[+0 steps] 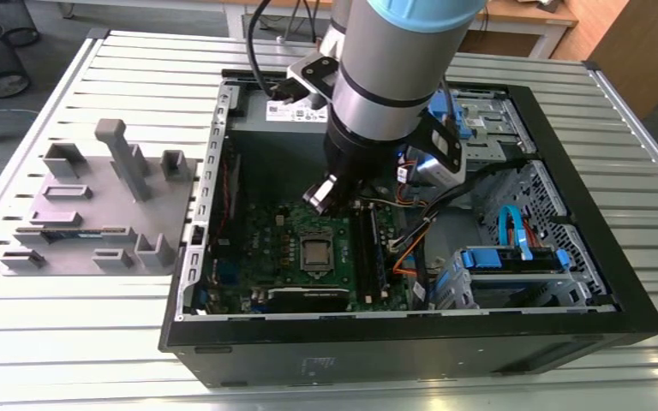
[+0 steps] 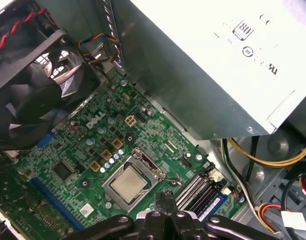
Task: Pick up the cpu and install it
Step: 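Install the first cpu locking lever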
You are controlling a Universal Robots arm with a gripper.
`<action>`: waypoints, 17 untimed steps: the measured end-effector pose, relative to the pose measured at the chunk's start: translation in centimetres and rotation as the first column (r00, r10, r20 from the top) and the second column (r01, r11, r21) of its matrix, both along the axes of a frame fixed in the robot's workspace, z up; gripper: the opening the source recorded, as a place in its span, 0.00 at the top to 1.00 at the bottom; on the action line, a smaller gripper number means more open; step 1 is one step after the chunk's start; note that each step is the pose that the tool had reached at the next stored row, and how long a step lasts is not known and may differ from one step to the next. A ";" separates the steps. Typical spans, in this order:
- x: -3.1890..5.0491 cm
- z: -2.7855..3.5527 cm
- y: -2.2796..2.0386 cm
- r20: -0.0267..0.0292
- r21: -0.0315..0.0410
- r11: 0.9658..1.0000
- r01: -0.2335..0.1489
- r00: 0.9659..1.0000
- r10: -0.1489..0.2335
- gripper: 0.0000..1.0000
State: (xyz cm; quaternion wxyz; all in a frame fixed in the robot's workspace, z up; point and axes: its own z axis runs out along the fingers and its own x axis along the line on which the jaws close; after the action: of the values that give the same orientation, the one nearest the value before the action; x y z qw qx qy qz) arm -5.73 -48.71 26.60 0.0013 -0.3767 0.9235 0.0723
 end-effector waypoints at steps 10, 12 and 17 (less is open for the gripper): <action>0.43 -0.01 0.69 0.000 0.005 1.000 -0.004 1.000 0.004 0.89; 0.51 -0.03 0.87 0.000 0.005 1.000 -0.004 1.000 0.004 0.89; 0.53 -0.04 0.96 0.000 0.005 1.000 -0.004 1.000 0.004 0.89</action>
State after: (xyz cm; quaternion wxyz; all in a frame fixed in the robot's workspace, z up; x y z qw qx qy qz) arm -5.19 -47.75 26.56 0.0020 -0.3785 0.9226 0.0744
